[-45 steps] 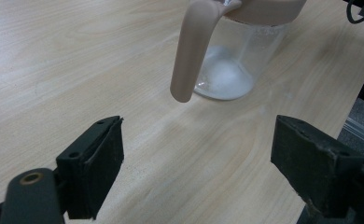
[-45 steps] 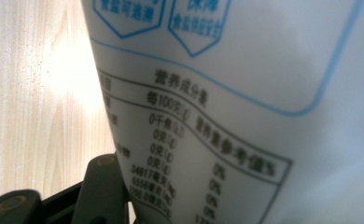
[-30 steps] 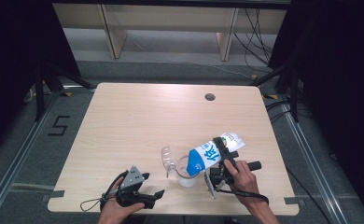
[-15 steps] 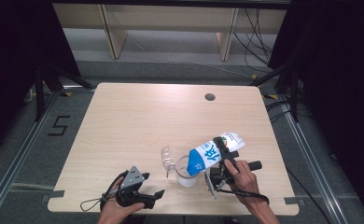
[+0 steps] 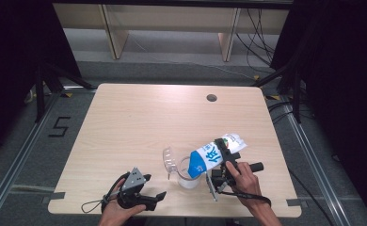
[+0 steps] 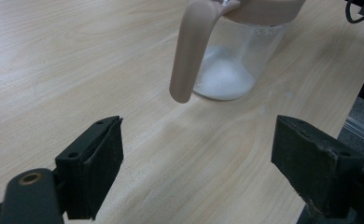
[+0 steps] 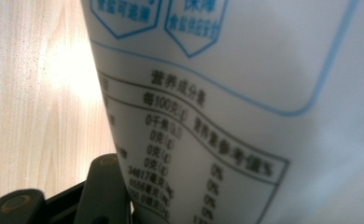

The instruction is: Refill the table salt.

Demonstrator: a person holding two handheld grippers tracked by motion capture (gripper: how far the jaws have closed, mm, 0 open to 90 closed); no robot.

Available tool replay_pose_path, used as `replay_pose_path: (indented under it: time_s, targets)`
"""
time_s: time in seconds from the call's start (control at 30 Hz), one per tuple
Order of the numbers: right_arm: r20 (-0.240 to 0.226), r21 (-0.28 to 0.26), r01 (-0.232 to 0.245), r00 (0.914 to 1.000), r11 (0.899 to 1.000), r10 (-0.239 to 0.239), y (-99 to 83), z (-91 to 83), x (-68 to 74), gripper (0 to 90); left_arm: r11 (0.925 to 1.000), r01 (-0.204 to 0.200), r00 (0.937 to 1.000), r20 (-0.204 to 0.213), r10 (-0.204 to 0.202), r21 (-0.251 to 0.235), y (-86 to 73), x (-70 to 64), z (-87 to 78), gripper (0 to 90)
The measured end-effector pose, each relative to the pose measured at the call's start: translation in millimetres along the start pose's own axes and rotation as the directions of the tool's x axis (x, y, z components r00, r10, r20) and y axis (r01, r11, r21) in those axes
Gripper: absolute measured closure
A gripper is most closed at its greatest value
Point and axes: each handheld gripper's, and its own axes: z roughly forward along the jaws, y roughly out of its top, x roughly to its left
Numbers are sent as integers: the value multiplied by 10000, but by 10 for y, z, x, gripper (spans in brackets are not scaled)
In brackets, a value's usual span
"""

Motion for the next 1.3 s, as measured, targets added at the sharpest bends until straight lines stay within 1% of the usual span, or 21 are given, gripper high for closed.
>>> replay_pose_path:
  time_s: [0.03,0.17,0.23,0.27,0.3,0.33,0.4,0.43,0.5,0.63,0.67,0.7,0.73,0.9,0.97,1.07,1.1,1.13,1.17,1.23,1.3]
  targets:
    - [13,11,-9,10000,10000,9,-1,0,-1,496,10000,7,10000,-81,-7,13,1,-4,-5,163]
    - [5,68,-72,10000,10000,72,-1,-4,-5,496,9999,-73,10000,5,73,-99,1,7,-2,163]
    - [174,-172,526,9985,9985,-523,7,5,-55,496,9999,-132,9999,-34,132,14,3,5,-8,163]
    - [87,-49,670,9977,9977,-670,13,-6,-64,496,9999,-120,9999,-50,120,22,3,0,-8,163]
    - [108,-89,632,9979,9980,-631,12,-4,-60,497,10000,-91,10000,-35,91,-22,3,-2,-6,163]
    - [-13,216,-182,9998,9996,183,4,-20,-4,497,9999,-165,9999,24,165,1,4,8,-8,163]
    - [-5,151,-4,10000,9999,4,7,-16,-17,498,9999,-109,9999,20,109,-85,1,10,-6,163]
    - [-9,154,0,10000,9999,0,8,-17,-16,497,10000,49,10000,3,-49,-76,-3,6,-5,163]
    - [41,84,157,9999,9998,-158,13,-13,-26,498,10000,-13,10000,-10,13,-82,-3,10,-5,164]
    - [123,-36,123,9998,9999,-122,12,-13,-18,498,10000,-34,10000,-26,34,-43,2,-6,-3,163]
    - [190,-143,358,9992,9993,-355,11,-9,-35,499,9999,-133,9999,-33,133,-38,4,-2,-4,163]
    - [112,0,109,9999,9999,-109,8,-16,-18,500,9999,-108,9999,-47,108,-35,3,-1,-6,163]
    - [51,161,48,10000,9999,-49,10,-25,-19,501,9999,-97,10000,8,97,-51,3,4,-6,164]
    - [50,168,125,9999,9998,-126,11,-21,-21,501,9999,-73,10000,15,73,-114,1,5,-5,164]
    - [126,3,230,9997,9997,-230,8,-12,-22,501,9999,-109,9999,27,110,-132,-1,5,-3,164]
    - [152,92,59,9999,9999,-60,11,-17,-4,503,9999,-92,10000,-2,92,-66,3,3,-5,164]
    - [183,-9,254,9995,9997,-254,11,-9,-16,504,9998,-110,9999,10,110,-139,-1,4,-1,164]
    - [184,-2,241,9995,9997,-241,11,-10,-14,504,9998,-142,9999,20,142,-150,-1,5,-3,164]
    - [157,124,43,9999,9999,-45,11,-19,2,504,9998,-143,9999,18,143,-156,-1,5,-3,164]
    - [188,5,278,9994,9996,-278,14,-12,-14,504,9999,-100,9999,10,100,-122,2,5,-5,164]
    - [306,-261,1006,9945,9946,-998,22,3,-60,505,9999,-110,9999,8,111,-123,2,7,-7,164]
